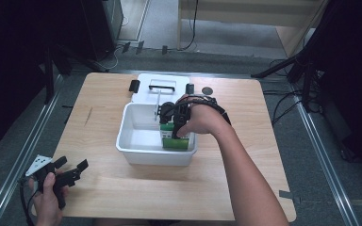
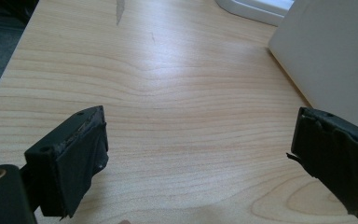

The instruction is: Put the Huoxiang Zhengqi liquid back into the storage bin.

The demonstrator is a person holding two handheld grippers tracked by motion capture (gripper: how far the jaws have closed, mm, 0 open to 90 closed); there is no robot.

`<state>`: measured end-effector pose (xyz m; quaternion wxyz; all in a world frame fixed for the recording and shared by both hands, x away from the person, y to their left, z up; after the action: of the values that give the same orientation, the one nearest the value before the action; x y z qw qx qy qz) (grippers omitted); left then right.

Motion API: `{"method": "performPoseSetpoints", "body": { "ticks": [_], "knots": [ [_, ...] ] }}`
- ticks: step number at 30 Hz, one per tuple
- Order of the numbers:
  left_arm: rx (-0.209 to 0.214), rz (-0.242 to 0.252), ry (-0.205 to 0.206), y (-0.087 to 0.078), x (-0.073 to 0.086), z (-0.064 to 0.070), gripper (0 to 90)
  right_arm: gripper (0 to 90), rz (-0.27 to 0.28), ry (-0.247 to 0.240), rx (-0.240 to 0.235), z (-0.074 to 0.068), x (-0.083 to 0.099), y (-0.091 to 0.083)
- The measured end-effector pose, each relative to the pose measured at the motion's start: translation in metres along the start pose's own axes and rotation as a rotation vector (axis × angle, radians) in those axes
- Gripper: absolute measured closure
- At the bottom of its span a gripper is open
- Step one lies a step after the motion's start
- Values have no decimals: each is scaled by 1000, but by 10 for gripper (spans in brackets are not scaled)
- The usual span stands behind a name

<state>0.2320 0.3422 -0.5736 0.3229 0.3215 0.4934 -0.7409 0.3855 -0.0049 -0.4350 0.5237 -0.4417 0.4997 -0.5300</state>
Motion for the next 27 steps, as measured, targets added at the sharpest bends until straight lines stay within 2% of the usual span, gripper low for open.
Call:
{"method": "performPoseSetpoints", "body": {
  "ticks": [1,4,5,8,13,16,23,27],
  "knots": [
    [-1,2,-1,0,0,0,45,449,17,44,-14,0,0,-1],
    [-1,2,-2,0,0,0,45,409,34,65,-26,1,-1,-3],
    [1,0,-2,0,0,0,46,371,49,92,-29,1,-1,-7],
    [2,2,-7,0,0,-1,45,315,81,111,-22,2,0,-12],
    [1,-1,-4,0,0,-1,45,285,121,114,3,0,3,-22],
    [-1,-2,-2,0,0,0,45,282,137,107,-1,-1,5,-26],
    [-3,-2,6,0,0,1,46,270,190,149,45,0,29,-49],
    [-4,-1,11,0,0,2,45,270,234,209,73,-1,49,-63]
  ]
}}
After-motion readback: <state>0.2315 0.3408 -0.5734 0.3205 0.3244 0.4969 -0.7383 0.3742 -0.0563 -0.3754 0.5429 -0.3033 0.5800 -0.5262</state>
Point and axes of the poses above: each handheld gripper's, and its own axes: y roughly forward along the jaws, x roughly out of its underside, z roughly to its right, the point moved 4 cm from there along y, roughly forward along the jaws, and after that the axes turned 4 degrees about -z, right-handed, at the moved point
